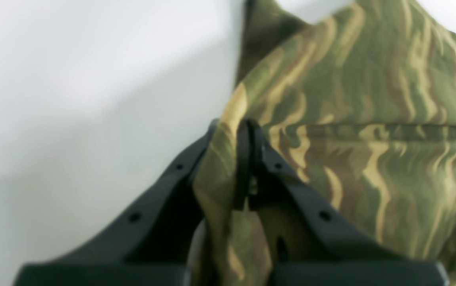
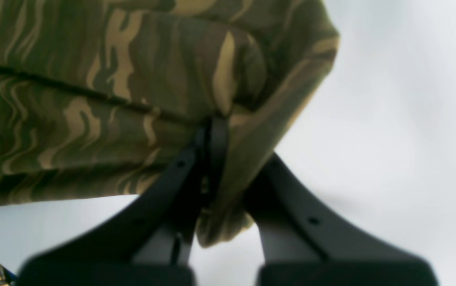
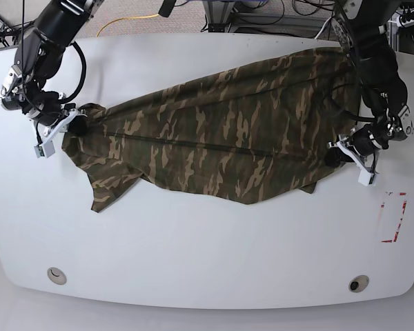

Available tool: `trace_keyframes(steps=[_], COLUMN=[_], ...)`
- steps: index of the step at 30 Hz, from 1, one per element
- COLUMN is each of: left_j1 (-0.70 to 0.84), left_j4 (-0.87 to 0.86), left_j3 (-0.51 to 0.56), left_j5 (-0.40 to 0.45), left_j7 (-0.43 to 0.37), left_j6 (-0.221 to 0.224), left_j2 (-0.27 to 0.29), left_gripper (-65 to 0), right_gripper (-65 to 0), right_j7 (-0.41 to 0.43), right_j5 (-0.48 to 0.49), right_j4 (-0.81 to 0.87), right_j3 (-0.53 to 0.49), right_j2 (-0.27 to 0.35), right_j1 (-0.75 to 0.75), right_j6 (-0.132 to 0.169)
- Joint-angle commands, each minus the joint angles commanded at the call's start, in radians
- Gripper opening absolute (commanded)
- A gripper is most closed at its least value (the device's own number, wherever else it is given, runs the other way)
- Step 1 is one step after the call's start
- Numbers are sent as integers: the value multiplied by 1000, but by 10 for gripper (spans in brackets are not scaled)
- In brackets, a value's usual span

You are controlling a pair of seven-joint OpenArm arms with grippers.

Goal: Fold the T-shirt properly
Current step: 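Lift the shirt edge with both grippers and swing it over the table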

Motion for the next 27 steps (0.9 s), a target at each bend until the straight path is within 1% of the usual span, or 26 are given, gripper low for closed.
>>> trace_keyframes(steps=[2,3,4,5,7,8,10,11,15,18,20,23,25,27], left_j1=[2,2,2,3,15,23,26,26,28,28,28,29,29,29], left_j4=[0,0,0,0,0,0,0,0,0,0,0,0,0,0], left_j3=[0,0,-2,-2,-3,-3,-3,-3,-3,-3,-3,-3,-3,-3], left_j5=[0,0,0,0,0,0,0,0,-2,-2,-2,-2,-2,-2], left_j7=[0,0,0,0,0,0,0,0,0,-3,0,0,0,0], left_j6=[0,0,0,0,0,0,0,0,0,0,0,0,0,0], left_j2=[-12,-12,-14,-14,-28,-35,-37,-37,-40,-40,-40,-40,-38,-38], left_gripper=[-640,-640,-640,-640,-640,-640,-640,-640,-639,-639,-639,-639,-639,-639], right_gripper=[-639,-617,-580,-525,-371,-303,-224,-195,-190,-185,-184,-189,-190,-190], right_j7=[-2,-6,-18,-35,-69,-78,-86,-87,-87,-87,-89,-121,-123,-129], right_j5=[0,0,0,0,0,0,0,0,0,0,0,3,40,86], right_j4=[-49,-68,-81,-97,-127,-140,-158,-183,-269,-358,-404,-440,-442,-440], right_j3=[-8,-8,-8,-2,8,29,69,91,123,155,155,161,153,152], right_j2=[2,3,3,3,2,0,-2,-2,8,34,35,32,28,3], right_j1=[23,34,44,58,87,97,115,127,163,190,206,212,212,210], right_j6=[0,0,0,0,0,0,0,0,0,0,0,0,0,0])
